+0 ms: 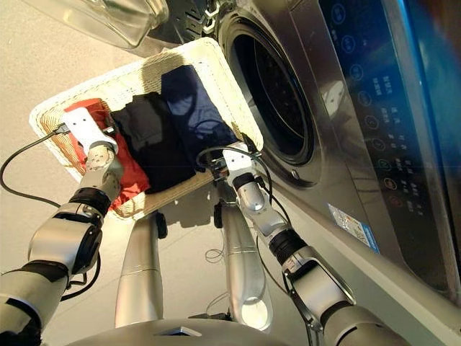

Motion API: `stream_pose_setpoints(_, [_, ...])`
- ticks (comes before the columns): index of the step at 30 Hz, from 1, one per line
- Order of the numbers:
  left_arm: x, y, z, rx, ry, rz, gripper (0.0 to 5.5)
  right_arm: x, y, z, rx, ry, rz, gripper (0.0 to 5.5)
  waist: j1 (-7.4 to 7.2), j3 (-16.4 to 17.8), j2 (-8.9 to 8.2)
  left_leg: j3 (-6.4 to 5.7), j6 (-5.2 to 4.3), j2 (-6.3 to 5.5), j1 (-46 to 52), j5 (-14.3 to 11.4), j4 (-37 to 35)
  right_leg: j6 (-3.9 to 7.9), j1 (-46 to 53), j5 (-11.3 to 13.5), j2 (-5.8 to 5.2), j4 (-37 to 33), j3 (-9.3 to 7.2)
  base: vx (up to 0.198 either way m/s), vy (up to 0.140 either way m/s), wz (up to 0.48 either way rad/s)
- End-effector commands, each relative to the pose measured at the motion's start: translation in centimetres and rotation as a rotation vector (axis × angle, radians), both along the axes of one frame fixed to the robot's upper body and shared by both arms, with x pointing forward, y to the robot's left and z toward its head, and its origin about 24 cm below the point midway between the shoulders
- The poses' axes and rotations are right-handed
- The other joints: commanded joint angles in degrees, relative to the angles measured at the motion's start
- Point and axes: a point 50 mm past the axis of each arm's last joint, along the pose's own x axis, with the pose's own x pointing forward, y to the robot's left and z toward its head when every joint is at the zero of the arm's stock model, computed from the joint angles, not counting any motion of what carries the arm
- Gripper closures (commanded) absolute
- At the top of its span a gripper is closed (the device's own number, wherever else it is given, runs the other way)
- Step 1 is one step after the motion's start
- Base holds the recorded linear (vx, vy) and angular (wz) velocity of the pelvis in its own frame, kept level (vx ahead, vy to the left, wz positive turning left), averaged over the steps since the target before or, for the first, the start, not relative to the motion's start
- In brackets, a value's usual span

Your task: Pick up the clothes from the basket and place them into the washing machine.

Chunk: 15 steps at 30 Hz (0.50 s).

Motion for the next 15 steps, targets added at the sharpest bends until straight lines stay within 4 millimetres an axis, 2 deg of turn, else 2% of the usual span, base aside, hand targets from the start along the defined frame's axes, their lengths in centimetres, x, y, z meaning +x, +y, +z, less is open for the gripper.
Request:
stream_pose_setpoints(1, [-0.6, -0.5, -1.0, 0.000, -0.021, -0.022, 5.50, -0.7, 1.2, 1.8, 0.067, -0.105, 0.054, 0.00, -0.14, -1.69, 2.34, 0.37, 2.91, -2.97, 1.15, -1.84, -2.26, 2.48, 1.05, -3.56, 0.72, 2.52, -2.14, 0.000, 0.000, 0.000])
stream_pose_setpoints(4, [-1.0, -1.6, -2.0, -0.036, -0.032, -0.048, 5.50, -0.8, 0.9, 1.3, 0.031, -0.100, 0.046, 0.00, 0.33, -2.51, 2.90, 0.41, 2.81, -3.12, 3.06, -1.46, -3.92, 2.30, 2.50, -3.24, 0.67, 1.52, -2.28, -0.037, -0.004, 0.006])
stream_pose_setpoints(5, [-1.3, -2.0, -2.4, -0.057, -0.038, -0.052, 5.50, -0.8, 0.9, 1.1, 0.006, -0.098, 0.043, 0.00, 0.35, -2.68, 2.85, 0.84, 3.01, -3.50, 3.47, 0.65, -4.81, 1.80, 3.00, -1.53, 0.23, 0.61, -2.67, -0.100, -0.025, 0.025])
stream_pose_setpoints(6, [-1.5, -2.3, -2.9, -0.070, -0.037, -0.059, 5.50, -0.8, 0.8, 0.9, -0.017, -0.096, 0.042, 0.00, 0.55, -2.95, 2.99, 0.85, 2.98, -3.55, 4.62, 0.77, -5.46, 1.76, 4.05, -1.42, 0.17, 0.07, -2.76, 0.000, 0.000, 0.000])
stream_pose_setpoints(7, [-1.8, -2.8, -3.4, -0.091, -0.034, -0.073, 5.50, -0.8, 0.9, 0.6, -0.051, -0.095, 0.044, 0.00, 1.00, -3.36, 3.30, 0.36, 2.58, -3.38, 6.75, -0.74, -6.32, 2.16, 5.99, -2.77, 0.47, -0.31, -2.54, 0.000, 0.000, 0.000])
stream_pose_setpoints(8, [-2.0, -3.4, -3.6, -0.097, -0.044, -0.099, 5.50, -0.8, 0.7, 0.2, -0.097, -0.091, 0.042, 0.00, 1.08, -3.35, 3.20, 0.78, 2.71, -3.86, 7.50, 1.42, -7.39, 1.76, 6.95, -1.05, 0.04, -1.47, -2.91, 0.019, -0.060, 0.052])
stream_pose_setpoints(9, [-2.2, -4.1, -3.9, -0.103, -0.054, -0.127, 5.50, -0.8, 0.7, -0.1, -0.144, -0.089, 0.046, 0.00, 1.46, -3.45, 3.37, 0.72, 2.57, -4.02, 9.43, 1.75, -8.70, 1.77, 8.57, -0.88, 0.00, -2.38, -3.05, -0.078, -0.054, 0.059])
stream_pose_setpoints(15, [-3.8, -7.5, -3.3, -0.151, -0.190, -0.267, 5.50, -1.3, 1.2, -1.0, -0.375, -0.141, 0.135, 0.00, 3.52, -2.93, 4.10, 0.59, 1.97, -4.88, 19.14, 3.91, -14.36, 1.99, 18.56, 0.01, 0.04, -7.83, -3.30, 0.024, -0.053, 0.024])
